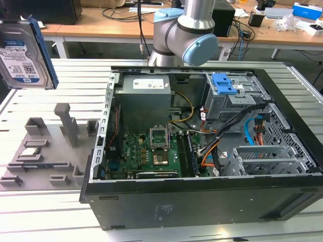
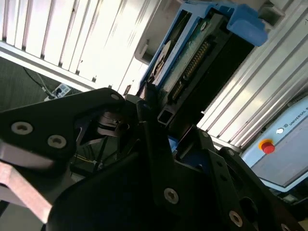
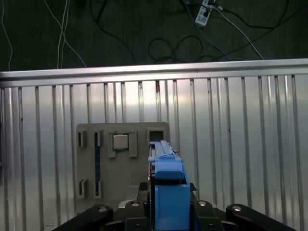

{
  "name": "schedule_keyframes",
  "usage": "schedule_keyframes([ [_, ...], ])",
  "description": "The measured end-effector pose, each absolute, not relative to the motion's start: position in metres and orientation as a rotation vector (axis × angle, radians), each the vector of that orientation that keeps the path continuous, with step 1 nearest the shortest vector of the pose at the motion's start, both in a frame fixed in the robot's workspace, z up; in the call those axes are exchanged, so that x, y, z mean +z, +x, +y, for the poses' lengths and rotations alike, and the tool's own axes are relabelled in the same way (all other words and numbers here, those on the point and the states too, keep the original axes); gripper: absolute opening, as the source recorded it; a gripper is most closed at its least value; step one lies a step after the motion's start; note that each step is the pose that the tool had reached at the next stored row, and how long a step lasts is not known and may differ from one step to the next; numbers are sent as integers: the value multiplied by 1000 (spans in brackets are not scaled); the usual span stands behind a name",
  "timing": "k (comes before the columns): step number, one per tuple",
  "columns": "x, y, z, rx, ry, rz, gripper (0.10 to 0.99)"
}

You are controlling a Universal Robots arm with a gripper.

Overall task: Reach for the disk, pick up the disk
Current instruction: 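Pick up the disk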

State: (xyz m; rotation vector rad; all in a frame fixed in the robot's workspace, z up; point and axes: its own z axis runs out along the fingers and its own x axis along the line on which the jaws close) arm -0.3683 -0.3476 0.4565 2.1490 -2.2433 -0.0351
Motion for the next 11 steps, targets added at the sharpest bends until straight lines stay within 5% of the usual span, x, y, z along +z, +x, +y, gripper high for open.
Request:
schedule_keyframes([
  [11, 496, -367, -347, -36, 2148, -2243, 365],
])
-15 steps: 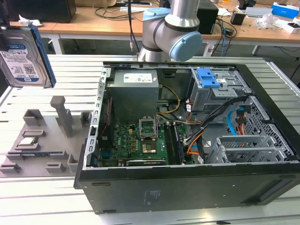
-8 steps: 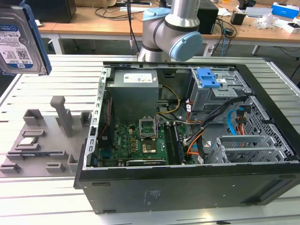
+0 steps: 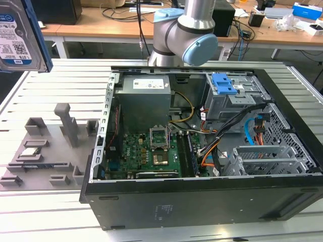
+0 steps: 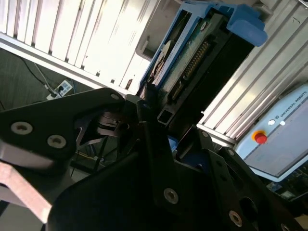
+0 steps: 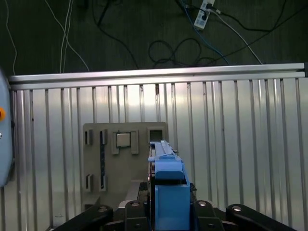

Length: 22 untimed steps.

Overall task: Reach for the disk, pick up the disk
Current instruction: 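Pick up the disk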

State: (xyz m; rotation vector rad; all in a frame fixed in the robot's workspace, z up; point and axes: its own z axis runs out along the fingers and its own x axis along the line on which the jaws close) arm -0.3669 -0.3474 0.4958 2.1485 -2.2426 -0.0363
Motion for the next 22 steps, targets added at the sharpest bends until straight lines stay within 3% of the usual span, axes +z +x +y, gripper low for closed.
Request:
schedule_keyframes([
  [22, 531, -365, -347, -38, 2148, -2242, 365],
])
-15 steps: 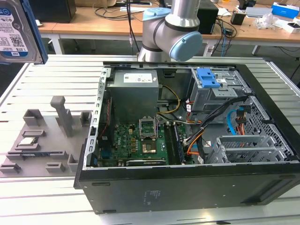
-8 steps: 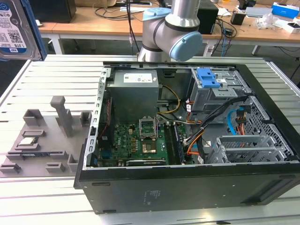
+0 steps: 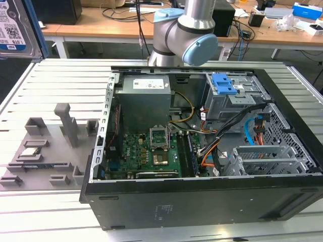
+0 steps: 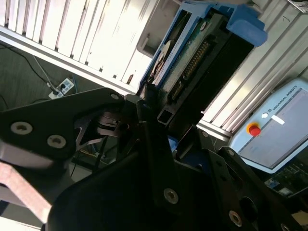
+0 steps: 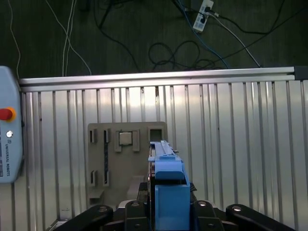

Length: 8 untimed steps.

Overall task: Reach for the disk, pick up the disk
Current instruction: 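Pick up the disk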

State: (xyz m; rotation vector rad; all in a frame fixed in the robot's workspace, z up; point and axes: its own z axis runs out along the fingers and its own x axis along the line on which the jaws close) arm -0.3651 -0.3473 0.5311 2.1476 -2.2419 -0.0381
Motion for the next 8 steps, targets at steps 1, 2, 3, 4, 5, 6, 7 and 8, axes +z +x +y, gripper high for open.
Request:
schedule_keyframes([
  [1, 534, -365, -347, -38, 2148, -2242, 365],
  [2, 536, -365, -347, -38, 2147, -2242, 365],
  [3, 538, -365, -347, -38, 2147, -2242, 365],
  [4, 539, -365, -347, -39, 2147, -2242, 365],
  [5, 541, -365, -347, -39, 2147, -2241, 365],
  [6, 542, -365, -347, -39, 2147, -2241, 365],
  [7, 544, -364, -347, -39, 2147, -2241, 365],
  [8, 547, -364, -347, -39, 2147, -2241, 365],
])
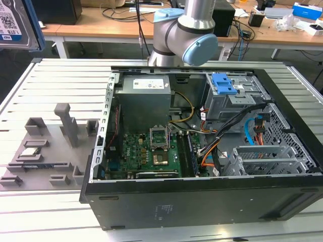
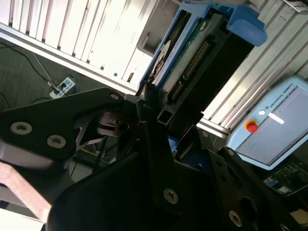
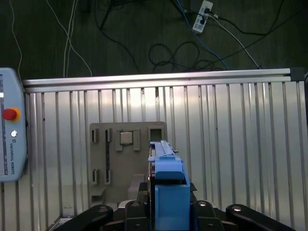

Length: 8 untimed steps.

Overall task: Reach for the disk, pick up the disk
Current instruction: 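Pick up the disk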

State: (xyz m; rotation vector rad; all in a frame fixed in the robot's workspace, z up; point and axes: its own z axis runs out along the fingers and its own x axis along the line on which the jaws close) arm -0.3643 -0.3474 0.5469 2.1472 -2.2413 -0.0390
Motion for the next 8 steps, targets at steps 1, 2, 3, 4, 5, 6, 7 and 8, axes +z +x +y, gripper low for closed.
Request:
schedule_keyframes([
  [1, 549, -364, -347, -39, 2147, -2241, 365],
  [2, 550, -364, -347, -39, 2147, -2241, 365],
  [3, 552, -364, -347, -39, 2147, -2241, 365],
  [4, 554, -364, -347, -39, 2147, -2241, 365],
  [5, 556, -364, -347, -40, 2147, -2241, 365],
  [6, 557, -364, -347, -40, 2147, -2241, 365],
  [7, 559, -364, -347, -40, 2147, -2241, 365],
  [8, 562, -364, -347, -40, 2147, -2241, 365],
])
